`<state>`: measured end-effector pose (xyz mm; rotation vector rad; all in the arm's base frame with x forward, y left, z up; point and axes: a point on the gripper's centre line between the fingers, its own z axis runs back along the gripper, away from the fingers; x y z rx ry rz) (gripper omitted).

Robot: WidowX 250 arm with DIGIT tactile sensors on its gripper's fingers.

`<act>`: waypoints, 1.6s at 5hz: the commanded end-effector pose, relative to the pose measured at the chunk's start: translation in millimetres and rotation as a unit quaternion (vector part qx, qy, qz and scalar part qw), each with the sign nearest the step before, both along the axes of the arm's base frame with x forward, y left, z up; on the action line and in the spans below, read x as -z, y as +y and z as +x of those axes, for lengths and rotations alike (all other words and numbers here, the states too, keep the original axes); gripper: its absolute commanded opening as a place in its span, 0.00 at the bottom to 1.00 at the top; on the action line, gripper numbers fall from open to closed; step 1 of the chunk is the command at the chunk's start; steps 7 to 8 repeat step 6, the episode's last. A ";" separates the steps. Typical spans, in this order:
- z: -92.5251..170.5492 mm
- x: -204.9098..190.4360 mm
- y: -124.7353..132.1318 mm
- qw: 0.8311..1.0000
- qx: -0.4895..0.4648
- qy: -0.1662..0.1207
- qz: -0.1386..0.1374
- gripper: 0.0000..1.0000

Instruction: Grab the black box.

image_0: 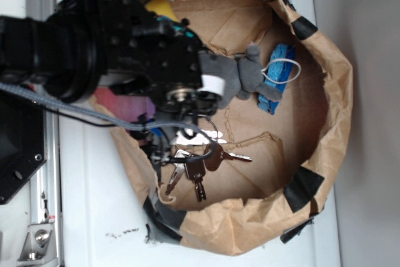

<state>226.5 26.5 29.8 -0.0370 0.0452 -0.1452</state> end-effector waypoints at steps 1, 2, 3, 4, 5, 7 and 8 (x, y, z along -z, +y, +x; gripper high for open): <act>33.4 -74.7 21.0 0.995 -0.090 -0.032 -0.014 0.00; 27.8 -124.6 23.5 0.992 -0.111 -0.045 -0.033 0.00; 9.8 -126.9 13.4 0.992 -0.095 -0.086 0.019 0.00; 6.0 -120.8 10.9 0.993 -0.083 -0.083 0.028 0.00; 11.8 -126.7 10.5 0.992 -0.099 -0.072 0.014 0.00; 10.4 -127.5 10.4 0.993 -0.097 -0.069 0.014 0.00; 10.4 -127.5 10.4 0.993 -0.097 -0.069 0.014 0.00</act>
